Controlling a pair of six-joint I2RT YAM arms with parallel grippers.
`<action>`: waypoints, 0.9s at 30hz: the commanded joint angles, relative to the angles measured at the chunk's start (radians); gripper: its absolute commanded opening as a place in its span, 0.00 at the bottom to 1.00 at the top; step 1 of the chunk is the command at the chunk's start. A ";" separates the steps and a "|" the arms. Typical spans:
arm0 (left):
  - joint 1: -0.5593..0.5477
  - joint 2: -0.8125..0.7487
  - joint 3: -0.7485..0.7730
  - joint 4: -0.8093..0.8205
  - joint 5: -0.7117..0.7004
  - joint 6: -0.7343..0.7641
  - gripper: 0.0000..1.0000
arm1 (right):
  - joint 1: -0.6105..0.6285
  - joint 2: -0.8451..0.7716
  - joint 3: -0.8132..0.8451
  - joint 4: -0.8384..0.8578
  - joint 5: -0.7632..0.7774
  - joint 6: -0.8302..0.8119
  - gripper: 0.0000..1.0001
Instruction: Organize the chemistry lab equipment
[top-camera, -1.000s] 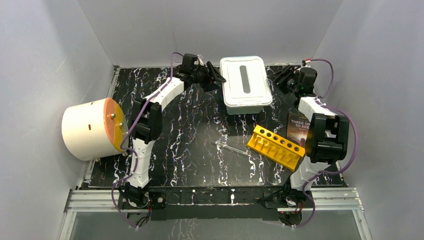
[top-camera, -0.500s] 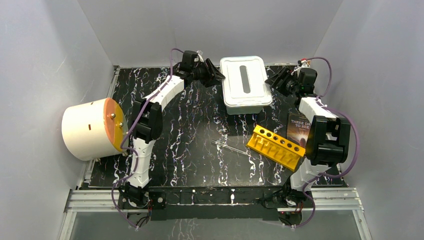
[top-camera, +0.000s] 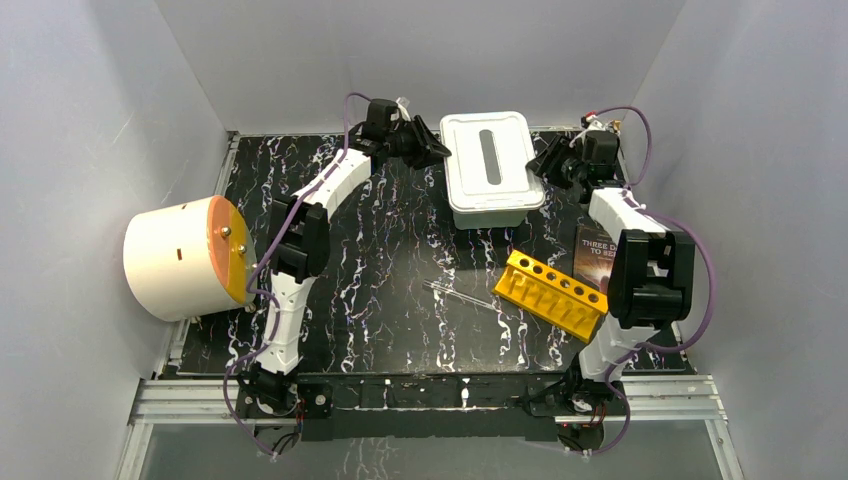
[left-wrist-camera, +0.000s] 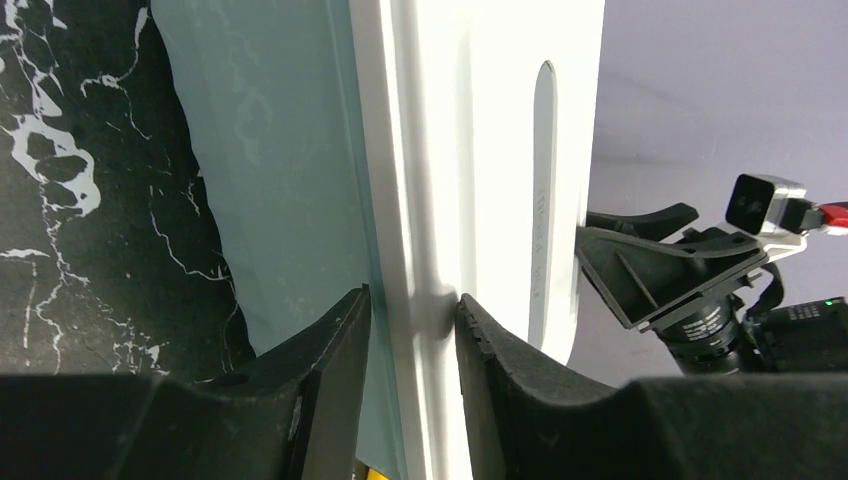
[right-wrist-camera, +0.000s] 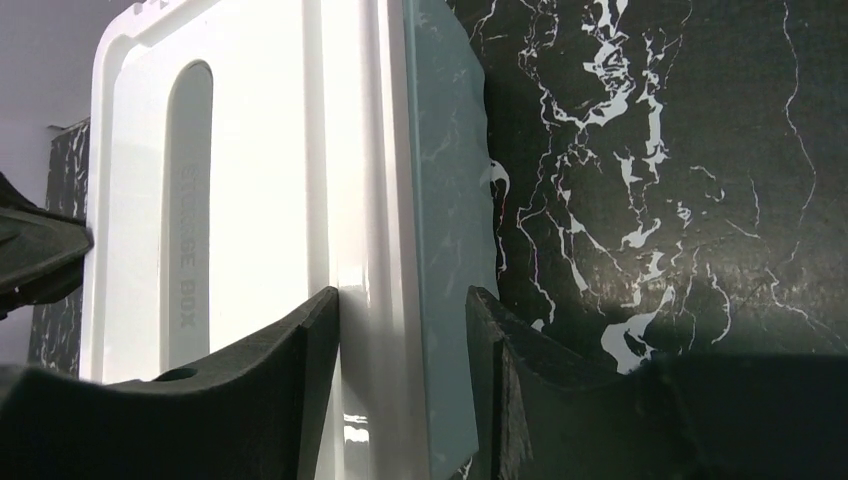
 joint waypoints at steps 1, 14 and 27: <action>-0.001 0.047 0.049 -0.089 -0.054 0.075 0.36 | 0.006 0.060 0.086 -0.039 0.109 -0.035 0.55; 0.000 0.088 0.076 -0.107 -0.069 0.092 0.53 | 0.017 0.115 0.146 -0.062 0.139 -0.060 0.65; 0.017 0.096 0.084 -0.203 -0.112 0.092 0.54 | 0.085 0.180 0.173 -0.138 -0.041 -0.005 0.59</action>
